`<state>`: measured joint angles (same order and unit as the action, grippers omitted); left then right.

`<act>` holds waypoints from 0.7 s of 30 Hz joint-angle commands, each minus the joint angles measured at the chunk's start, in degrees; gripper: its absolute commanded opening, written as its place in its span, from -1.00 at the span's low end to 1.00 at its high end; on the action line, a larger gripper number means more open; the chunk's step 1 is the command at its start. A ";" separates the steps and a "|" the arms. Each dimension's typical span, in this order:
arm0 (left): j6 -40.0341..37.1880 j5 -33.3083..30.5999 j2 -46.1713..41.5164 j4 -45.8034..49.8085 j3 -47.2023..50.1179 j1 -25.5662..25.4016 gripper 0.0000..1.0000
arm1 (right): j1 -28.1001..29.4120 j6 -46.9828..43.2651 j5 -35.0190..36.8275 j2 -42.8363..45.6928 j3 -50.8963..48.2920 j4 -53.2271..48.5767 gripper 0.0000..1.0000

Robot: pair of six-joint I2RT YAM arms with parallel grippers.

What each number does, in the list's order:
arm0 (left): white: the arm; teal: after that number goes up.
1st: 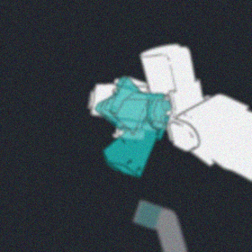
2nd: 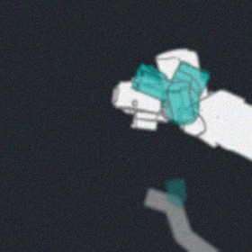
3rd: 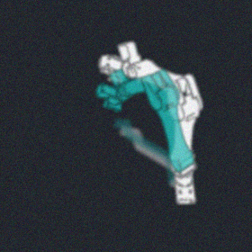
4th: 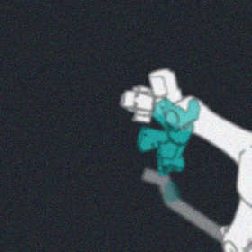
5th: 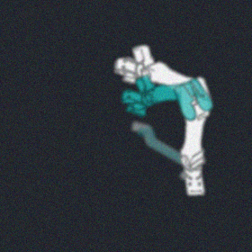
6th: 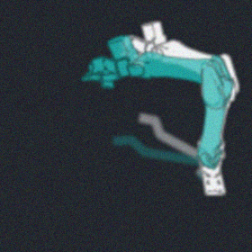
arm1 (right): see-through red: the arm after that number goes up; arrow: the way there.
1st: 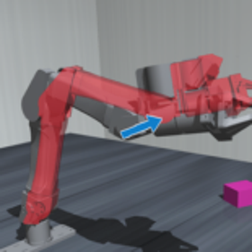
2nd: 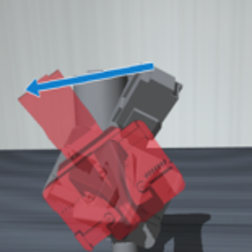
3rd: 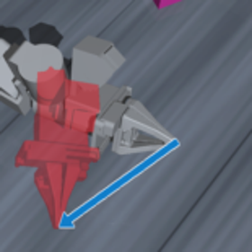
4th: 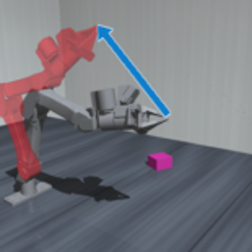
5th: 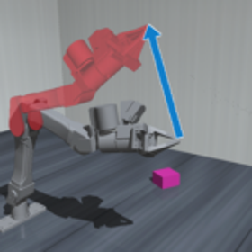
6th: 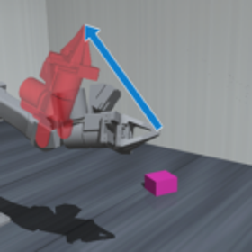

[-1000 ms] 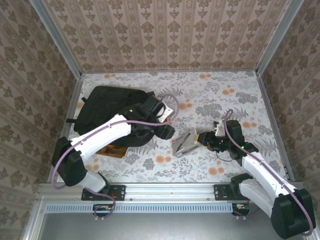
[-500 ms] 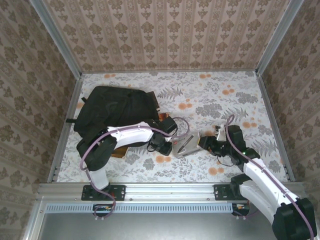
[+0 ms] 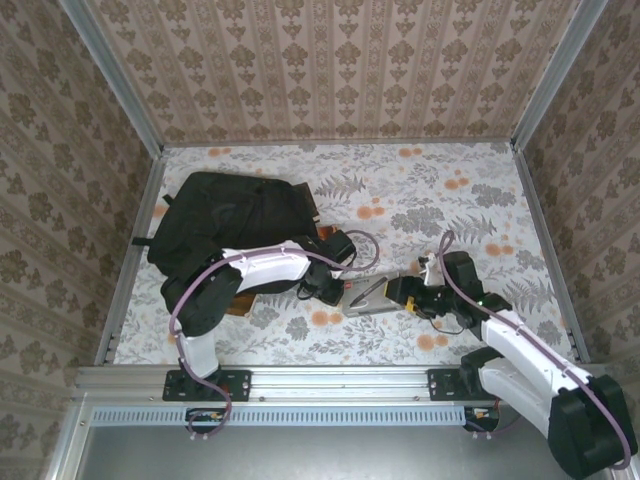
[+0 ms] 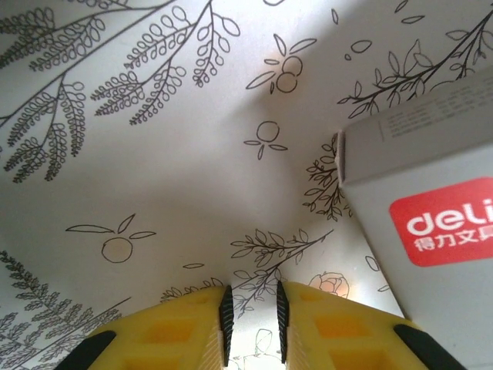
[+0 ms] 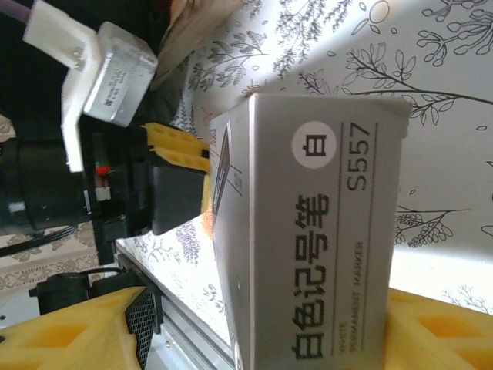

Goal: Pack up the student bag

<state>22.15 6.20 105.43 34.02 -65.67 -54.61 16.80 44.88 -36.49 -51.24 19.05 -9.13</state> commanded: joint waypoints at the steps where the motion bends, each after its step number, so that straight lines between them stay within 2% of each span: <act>1: -2.24 1.20 2.43 -5.06 -0.42 -0.62 -0.50 | 0.79 -0.13 -1.48 -3.77 1.08 6.00 0.37; 7: -3.27 3.33 1.92 -6.10 -0.73 -1.65 -0.52 | 3.15 1.39 -0.83 -10.37 2.97 10.62 0.10; 9: -2.55 2.59 0.99 -5.29 -0.81 -1.37 -0.52 | 3.18 0.57 0.98 -9.54 4.02 7.56 -0.02; 12: -2.26 3.14 -3.23 -2.38 -1.45 -0.11 -0.51 | 3.18 -1.99 6.88 -3.76 5.52 -1.32 -0.13; 14: -3.65 3.04 -6.63 2.84 -4.48 0.10 -0.34 | 2.84 -3.54 10.30 0.46 6.48 -6.76 -0.20; 16: -5.18 2.02 -10.36 8.23 -9.06 0.04 0.08 | 1.81 -4.06 12.15 4.05 6.70 -10.46 -0.26; 18: -5.79 -0.66 -13.07 12.98 -13.75 1.20 0.35 | 0.70 -4.10 14.02 6.17 6.95 -13.12 -0.27; 21: -5.50 -0.91 -14.89 18.08 -19.53 6.22 0.58 | -0.63 -4.19 14.65 7.03 6.88 -14.18 -0.28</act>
<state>17.56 7.05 93.78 44.10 -81.10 -52.36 17.04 42.09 -25.17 -44.91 24.56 -18.04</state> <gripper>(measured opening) 0.773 0.367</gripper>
